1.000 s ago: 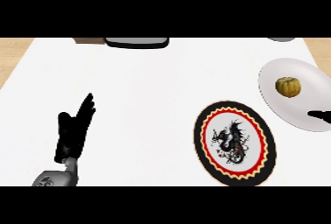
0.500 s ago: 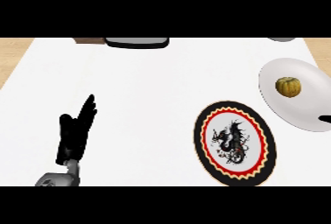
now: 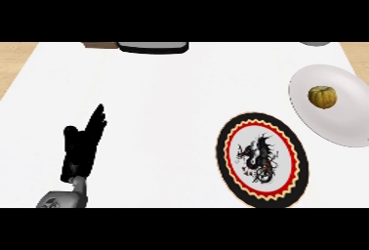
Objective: Pick the squash from the plate and place it in the plate
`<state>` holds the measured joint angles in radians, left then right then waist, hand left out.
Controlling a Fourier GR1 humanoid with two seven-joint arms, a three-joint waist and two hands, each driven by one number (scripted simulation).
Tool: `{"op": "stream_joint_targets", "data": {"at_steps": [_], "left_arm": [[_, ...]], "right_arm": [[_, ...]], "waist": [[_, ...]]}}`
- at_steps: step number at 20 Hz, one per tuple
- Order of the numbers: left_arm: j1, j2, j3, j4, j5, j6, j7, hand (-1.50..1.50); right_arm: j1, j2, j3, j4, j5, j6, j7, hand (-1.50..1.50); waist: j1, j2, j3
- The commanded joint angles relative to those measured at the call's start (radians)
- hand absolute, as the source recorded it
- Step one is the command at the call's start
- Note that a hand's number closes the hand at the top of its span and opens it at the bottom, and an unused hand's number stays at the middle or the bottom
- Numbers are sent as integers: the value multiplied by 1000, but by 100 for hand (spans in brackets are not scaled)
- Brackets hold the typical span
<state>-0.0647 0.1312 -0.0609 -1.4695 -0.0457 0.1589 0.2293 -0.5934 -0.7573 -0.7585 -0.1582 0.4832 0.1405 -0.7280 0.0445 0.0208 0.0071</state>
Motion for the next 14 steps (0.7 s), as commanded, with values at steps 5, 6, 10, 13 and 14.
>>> {"op": "stream_joint_targets", "data": {"at_steps": [5,6,10,13,14], "left_arm": [[-30,8,13,15,-3,-4,7,0],[-9,-29,-18,19,-18,15,-5,0],[3,-15,-15,-2,-21,8,4,0],[-27,1,15,11,-6,-1,-2,0],[-2,-30,-25,-14,-38,31,19,0]], "right_arm": [[37,-31,-44,8,-45,-13,-19,-150],[59,-38,-55,6,-54,-20,-41,-150],[46,-76,-50,12,-50,-25,24,-150],[98,-15,-52,10,-52,-85,-41,-150],[76,-50,-53,7,-53,-68,-12,-150]], "waist": [[-1,2,1],[-3,3,2],[3,0,1],[-3,2,2],[4,1,3]]}}
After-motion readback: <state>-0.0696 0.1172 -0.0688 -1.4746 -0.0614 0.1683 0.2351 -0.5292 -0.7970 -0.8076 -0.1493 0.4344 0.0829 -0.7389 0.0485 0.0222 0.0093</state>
